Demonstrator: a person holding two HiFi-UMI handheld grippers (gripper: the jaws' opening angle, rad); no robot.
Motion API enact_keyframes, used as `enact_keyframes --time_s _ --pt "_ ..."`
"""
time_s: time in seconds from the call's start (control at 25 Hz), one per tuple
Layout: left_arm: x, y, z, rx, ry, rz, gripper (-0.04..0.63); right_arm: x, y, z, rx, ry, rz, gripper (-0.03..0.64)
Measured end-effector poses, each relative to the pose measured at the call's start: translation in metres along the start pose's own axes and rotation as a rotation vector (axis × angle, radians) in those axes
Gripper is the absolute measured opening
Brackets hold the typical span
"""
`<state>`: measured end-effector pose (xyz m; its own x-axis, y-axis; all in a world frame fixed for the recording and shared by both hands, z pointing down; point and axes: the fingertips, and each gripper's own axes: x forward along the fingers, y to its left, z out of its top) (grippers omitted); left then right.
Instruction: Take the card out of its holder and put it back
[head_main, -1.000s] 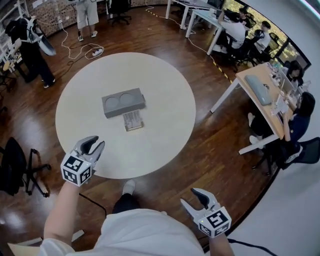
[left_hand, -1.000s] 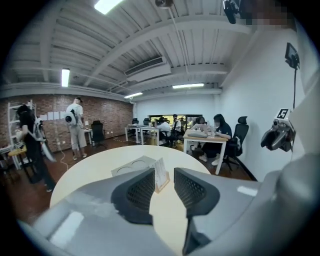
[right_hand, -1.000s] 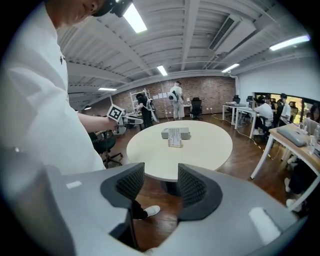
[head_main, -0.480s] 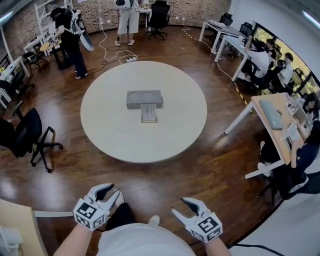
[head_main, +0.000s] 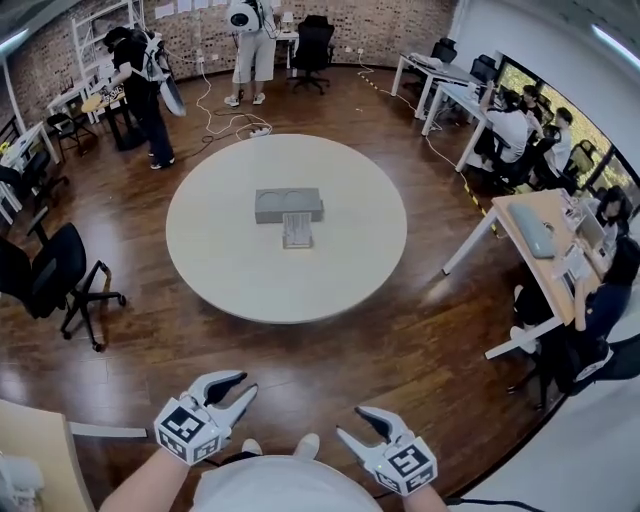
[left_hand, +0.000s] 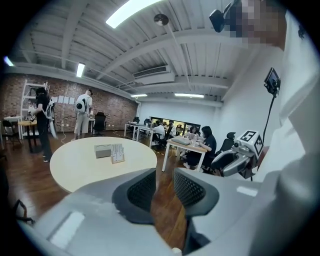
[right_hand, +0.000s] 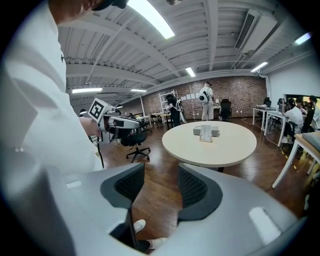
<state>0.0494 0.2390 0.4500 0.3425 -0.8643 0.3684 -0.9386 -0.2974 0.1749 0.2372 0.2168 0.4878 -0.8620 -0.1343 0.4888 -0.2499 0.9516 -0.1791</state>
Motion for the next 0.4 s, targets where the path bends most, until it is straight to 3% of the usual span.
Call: enact_keyframes --time_s 0.4 --pt "-0.045 0.001 -0.020 0.001 -0.012 -0.013 0.114 0.010 0.039 0.005 -0.027 0.005 -0.022 0.212"
